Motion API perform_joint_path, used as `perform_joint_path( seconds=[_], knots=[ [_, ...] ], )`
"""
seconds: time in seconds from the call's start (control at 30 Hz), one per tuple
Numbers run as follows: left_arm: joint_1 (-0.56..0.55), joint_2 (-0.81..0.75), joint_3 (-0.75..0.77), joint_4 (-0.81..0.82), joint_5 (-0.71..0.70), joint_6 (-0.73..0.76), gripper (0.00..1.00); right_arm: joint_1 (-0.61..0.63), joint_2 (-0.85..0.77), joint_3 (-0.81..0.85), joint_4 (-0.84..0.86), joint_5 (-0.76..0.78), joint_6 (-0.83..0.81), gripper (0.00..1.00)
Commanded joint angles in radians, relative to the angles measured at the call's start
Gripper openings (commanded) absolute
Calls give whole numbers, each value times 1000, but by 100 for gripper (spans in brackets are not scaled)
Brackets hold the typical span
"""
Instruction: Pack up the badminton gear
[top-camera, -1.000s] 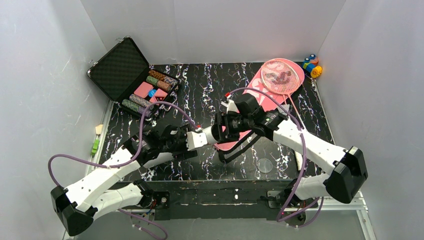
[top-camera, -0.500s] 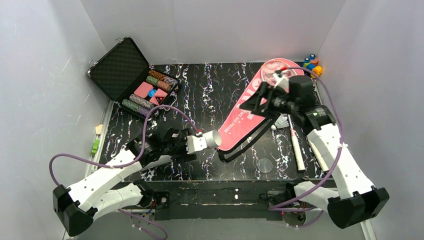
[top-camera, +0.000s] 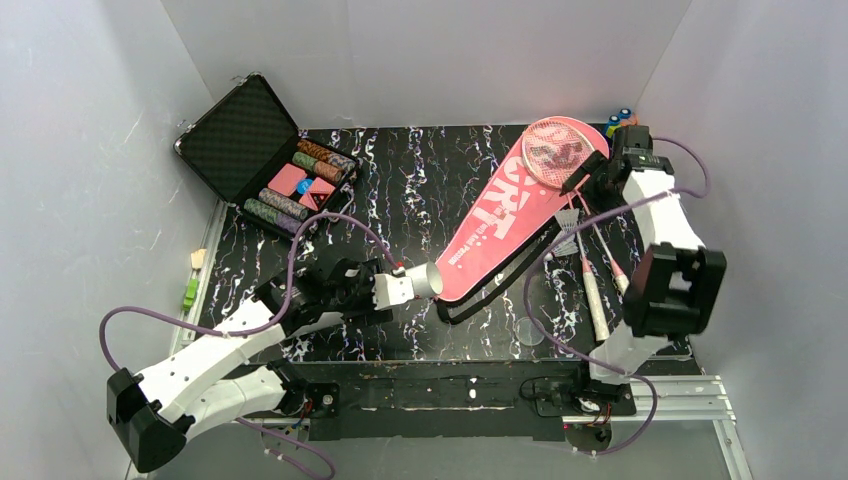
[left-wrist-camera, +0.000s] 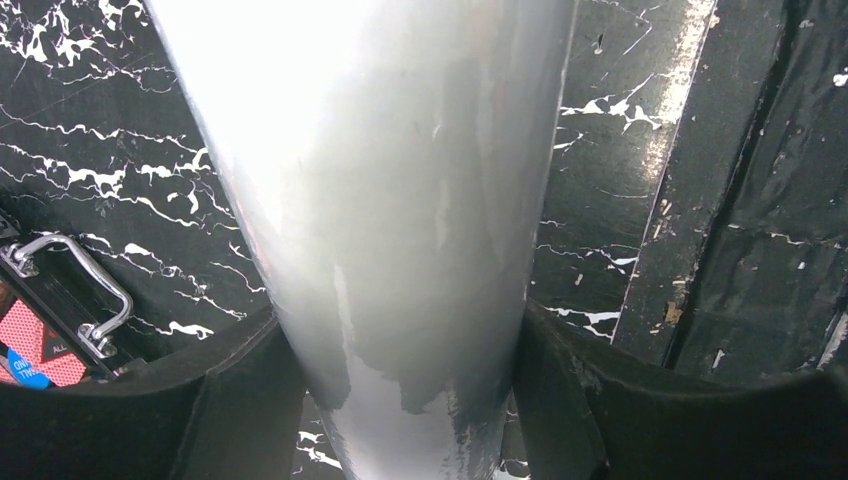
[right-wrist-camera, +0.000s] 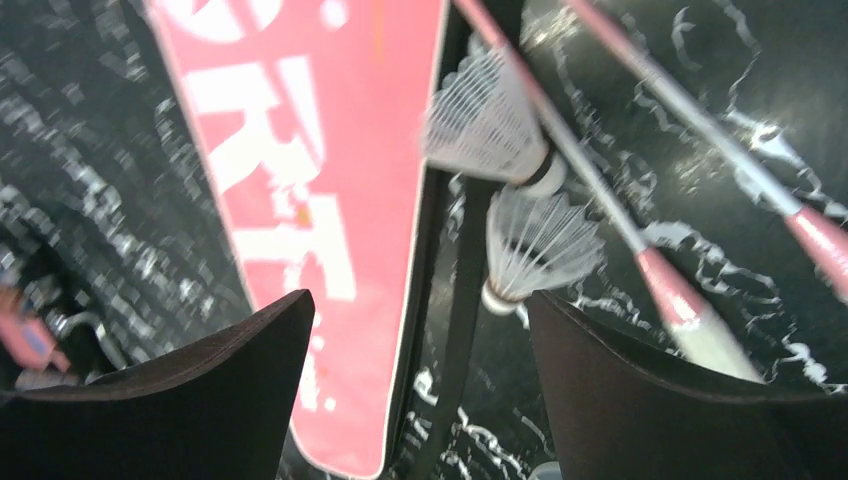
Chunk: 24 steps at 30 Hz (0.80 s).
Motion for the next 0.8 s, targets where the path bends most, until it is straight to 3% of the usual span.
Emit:
perform_joint_path(
  seconds=[0.0,0.4,0.77],
  knots=[
    [-5,-33,-12,27,-5,12,47,-15,152,157,-79,154,25,86],
    [-6,-44,-3,20,-4,7,47,-19,454,432,-195,221,17,74],
    [-6,-50,6,18,-11,13,47,-21,518,436,-227,209,0,57]
  ],
)
